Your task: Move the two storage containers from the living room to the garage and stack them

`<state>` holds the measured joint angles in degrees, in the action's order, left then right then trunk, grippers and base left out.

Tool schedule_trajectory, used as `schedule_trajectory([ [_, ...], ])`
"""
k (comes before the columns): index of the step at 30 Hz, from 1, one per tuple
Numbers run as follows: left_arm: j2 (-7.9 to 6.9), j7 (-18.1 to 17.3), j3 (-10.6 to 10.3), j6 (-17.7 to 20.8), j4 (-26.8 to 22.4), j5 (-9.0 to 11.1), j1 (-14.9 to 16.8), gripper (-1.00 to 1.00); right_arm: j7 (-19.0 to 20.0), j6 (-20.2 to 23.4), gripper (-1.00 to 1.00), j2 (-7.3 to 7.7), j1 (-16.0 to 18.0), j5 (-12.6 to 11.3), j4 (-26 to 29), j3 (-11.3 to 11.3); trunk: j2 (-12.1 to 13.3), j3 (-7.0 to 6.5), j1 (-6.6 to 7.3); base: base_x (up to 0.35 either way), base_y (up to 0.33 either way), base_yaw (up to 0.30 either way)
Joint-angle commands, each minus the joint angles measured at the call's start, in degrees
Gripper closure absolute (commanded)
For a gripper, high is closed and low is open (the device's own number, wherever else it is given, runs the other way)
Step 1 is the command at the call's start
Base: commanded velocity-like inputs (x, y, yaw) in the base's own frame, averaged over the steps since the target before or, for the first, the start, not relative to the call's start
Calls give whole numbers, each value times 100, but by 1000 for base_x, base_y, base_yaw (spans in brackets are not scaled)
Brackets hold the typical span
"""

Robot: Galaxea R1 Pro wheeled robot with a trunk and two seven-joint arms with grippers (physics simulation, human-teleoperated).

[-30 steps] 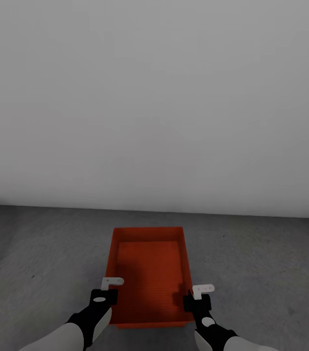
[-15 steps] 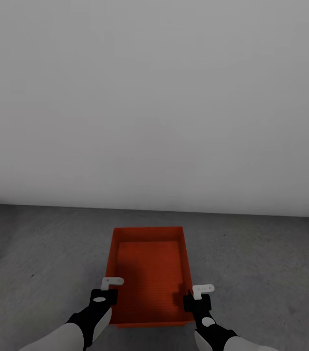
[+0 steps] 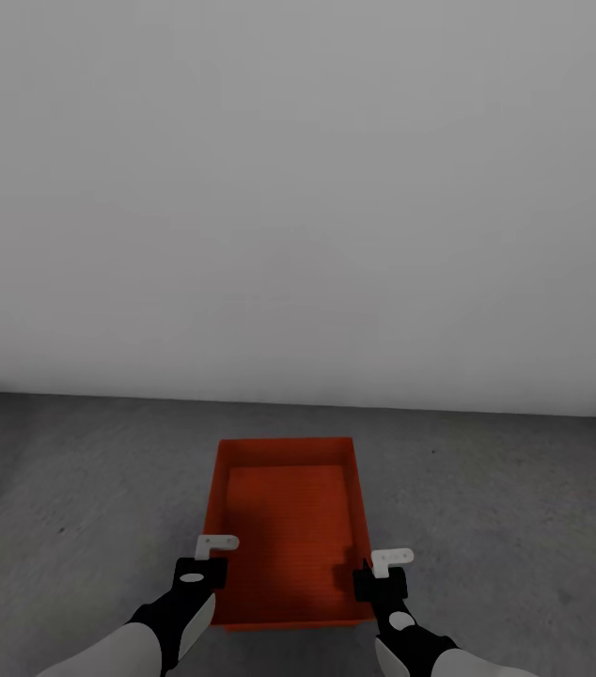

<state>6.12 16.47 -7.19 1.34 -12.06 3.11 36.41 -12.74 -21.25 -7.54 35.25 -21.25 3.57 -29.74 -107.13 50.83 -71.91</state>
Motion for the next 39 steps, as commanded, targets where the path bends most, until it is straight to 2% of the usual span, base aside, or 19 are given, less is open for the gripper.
schedule_trajectory([
  [1,54,14,156,15,-261,366,7,100,26,-2,100,-2,-1,-28,-6,-127,-2,5,1,0,0,0],
  [39,50,14,156,15,-262,366,7,100,26,-2,100,-2,-1,-28,-6,-124,-2,5,1,0,0,0],
])
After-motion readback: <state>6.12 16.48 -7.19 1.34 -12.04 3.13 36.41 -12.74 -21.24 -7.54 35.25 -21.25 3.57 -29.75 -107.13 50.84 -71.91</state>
